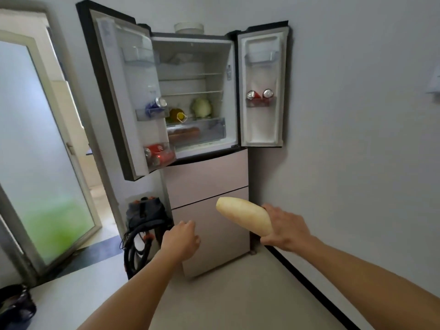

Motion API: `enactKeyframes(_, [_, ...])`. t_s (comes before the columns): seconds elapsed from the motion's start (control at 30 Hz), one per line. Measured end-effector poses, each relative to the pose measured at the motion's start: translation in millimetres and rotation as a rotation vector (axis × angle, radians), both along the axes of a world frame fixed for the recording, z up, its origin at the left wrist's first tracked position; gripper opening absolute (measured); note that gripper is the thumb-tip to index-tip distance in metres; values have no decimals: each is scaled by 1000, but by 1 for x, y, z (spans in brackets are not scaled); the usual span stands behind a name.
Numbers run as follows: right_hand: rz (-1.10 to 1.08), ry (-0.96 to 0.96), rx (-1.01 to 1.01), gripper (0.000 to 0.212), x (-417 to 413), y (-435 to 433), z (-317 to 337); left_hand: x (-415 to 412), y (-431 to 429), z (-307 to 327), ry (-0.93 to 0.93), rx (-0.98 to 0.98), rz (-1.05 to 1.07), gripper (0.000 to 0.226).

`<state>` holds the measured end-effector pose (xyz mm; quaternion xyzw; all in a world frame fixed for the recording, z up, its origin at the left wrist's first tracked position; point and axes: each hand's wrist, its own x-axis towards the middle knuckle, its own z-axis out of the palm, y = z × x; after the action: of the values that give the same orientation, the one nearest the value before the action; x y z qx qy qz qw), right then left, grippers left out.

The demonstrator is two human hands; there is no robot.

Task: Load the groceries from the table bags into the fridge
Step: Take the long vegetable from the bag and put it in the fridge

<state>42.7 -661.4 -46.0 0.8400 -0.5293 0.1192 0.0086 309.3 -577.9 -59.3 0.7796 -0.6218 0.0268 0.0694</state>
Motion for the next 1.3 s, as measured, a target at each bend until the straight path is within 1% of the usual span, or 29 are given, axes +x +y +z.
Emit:
enactKeyframes(0.13, [7,3,-6,73,0,-98,19,-5,-93,8,11,12,9,31])
enactKeyframes(0.27, [29,-8,-27,83,18,-181,40,8,-164,25,-12,28,32,32])
enactKeyframes(0.37, [70,10,-63,86,42,-239,52,32,-216,37,-29,-7,63,30])
enactKeyframes(0.5, [121,39,-128,83,82,-315,70,73,-290,49,-52,-43,75,24])
enactKeyframes(0.73, [157,38,-250,89,171,-451,122,151,-430,83,-110,-104,76,27])
enactKeyframes(0.83, [142,10,-292,84,204,-504,148,187,-487,110,-140,-146,76,28])
enactKeyframes(0.9, [135,-1,-299,80,222,-535,166,204,-519,125,-146,-131,78,29])
enactKeyframes(1.03, [139,43,-403,72,255,-599,201,228,-581,146,-184,-165,83,27])
enactKeyframes(1.2, [179,23,-548,71,301,-683,249,257,-656,175,-218,-235,105,29])
enactKeyframes(1.3, [193,-21,-589,72,330,-731,282,275,-704,200,-250,-324,159,32])
